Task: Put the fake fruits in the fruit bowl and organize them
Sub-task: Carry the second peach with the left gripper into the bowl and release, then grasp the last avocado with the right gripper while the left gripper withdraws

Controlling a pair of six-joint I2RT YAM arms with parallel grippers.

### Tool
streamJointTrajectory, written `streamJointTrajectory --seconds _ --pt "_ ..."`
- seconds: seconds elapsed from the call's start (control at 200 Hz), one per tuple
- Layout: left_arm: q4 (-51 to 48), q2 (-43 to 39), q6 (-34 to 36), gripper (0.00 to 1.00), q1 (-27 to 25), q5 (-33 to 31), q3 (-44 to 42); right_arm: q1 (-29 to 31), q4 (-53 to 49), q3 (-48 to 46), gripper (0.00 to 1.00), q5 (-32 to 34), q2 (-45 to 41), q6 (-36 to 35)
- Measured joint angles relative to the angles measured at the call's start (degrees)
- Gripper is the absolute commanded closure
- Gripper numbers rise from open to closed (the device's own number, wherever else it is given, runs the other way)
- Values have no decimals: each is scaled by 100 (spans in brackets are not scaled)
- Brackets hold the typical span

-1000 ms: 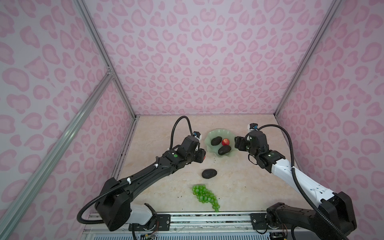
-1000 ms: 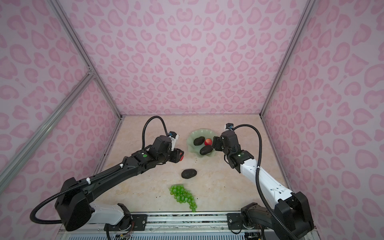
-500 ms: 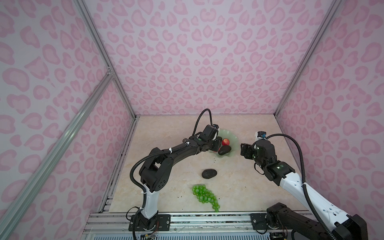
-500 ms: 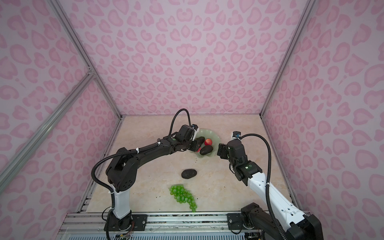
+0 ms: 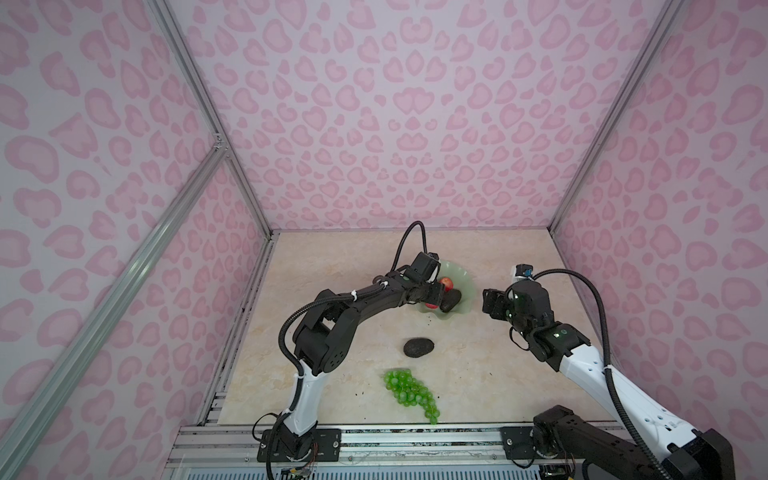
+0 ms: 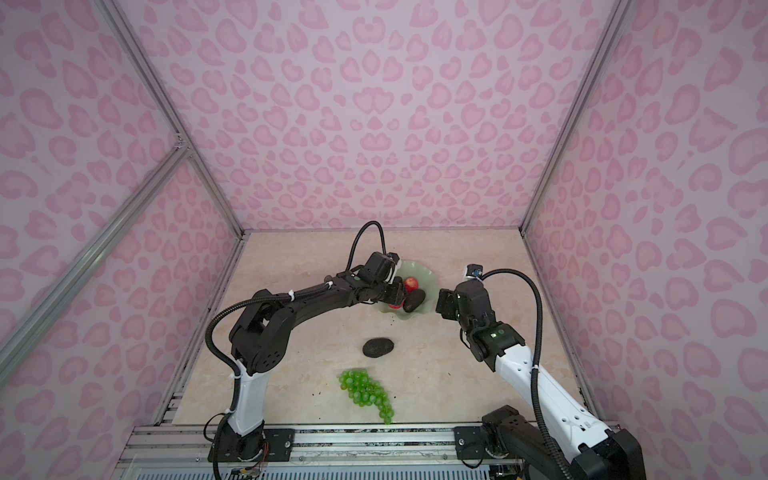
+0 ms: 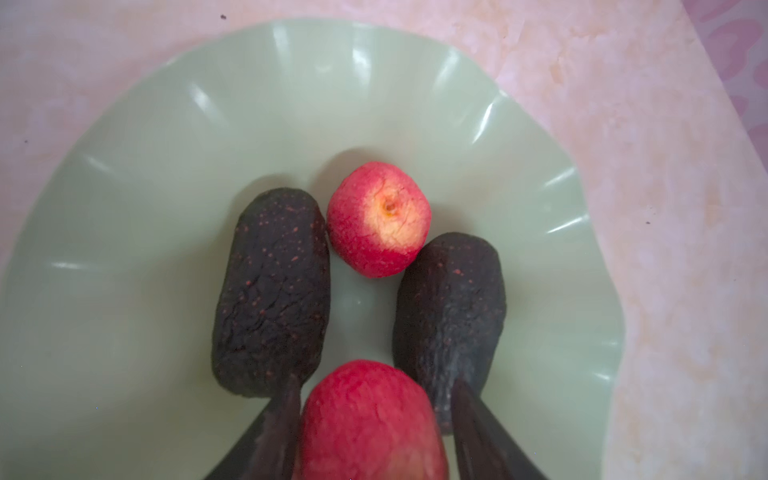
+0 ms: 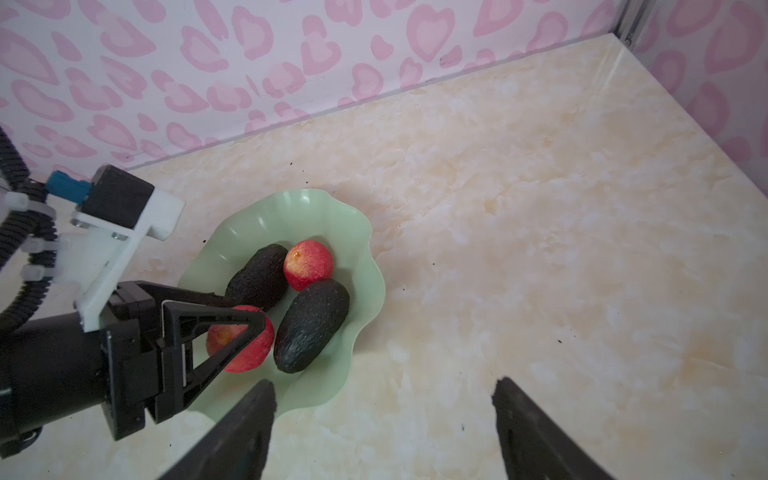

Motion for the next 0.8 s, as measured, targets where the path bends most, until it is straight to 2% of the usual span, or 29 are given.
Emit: streamJointTrajectory --seconds 0.265,0.525,0.625,0.8 --pt "-50 -651 31 30 26 15 94 -24 -4 9 18 -140 -15 -120" --pt "273 -2693 385 28 125 -546 -485 66 0 -85 18 -1078 -2 -619" --pt "516 -3563 553 26 173 -793 -1021 490 -52 -37 18 -1355 129 -944" --pt "651 -4929 671 22 487 -1401 -2439 1493 -107 166 17 -1589 511 -1506"
